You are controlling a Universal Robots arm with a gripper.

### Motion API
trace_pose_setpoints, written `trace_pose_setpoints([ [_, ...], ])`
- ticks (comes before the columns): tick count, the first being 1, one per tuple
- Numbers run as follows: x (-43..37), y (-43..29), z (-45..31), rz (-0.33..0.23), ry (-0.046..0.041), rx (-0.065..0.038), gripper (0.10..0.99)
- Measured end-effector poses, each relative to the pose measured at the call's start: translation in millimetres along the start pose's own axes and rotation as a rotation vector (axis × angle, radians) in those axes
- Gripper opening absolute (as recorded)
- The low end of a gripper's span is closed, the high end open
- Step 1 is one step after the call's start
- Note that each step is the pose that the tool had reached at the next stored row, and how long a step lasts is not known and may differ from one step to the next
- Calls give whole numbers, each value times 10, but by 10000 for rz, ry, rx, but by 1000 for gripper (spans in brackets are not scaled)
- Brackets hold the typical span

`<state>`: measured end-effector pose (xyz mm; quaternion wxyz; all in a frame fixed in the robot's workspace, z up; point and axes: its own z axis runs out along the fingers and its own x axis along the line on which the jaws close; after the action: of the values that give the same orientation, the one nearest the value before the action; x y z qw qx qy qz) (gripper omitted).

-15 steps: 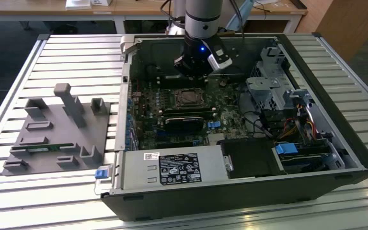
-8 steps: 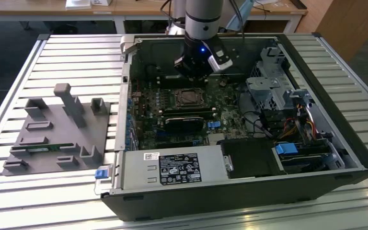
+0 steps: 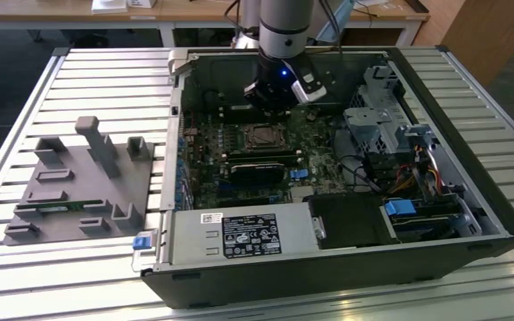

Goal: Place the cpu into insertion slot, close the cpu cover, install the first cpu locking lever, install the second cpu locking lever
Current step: 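Install the second cpu locking lever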

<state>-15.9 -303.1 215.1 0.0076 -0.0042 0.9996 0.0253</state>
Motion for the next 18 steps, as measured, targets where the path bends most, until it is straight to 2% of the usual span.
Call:
trace_pose_setpoints([
  [5, 1, -94, -5, 1, 0, 0, 106],
  [8, 1, -109, -18, 1, 0, 1, 106],
  [14, -2, -97, -250, 1, 0, 0, 106],
  [18, -2, -137, -264, 1, 1, 8, 106],
])
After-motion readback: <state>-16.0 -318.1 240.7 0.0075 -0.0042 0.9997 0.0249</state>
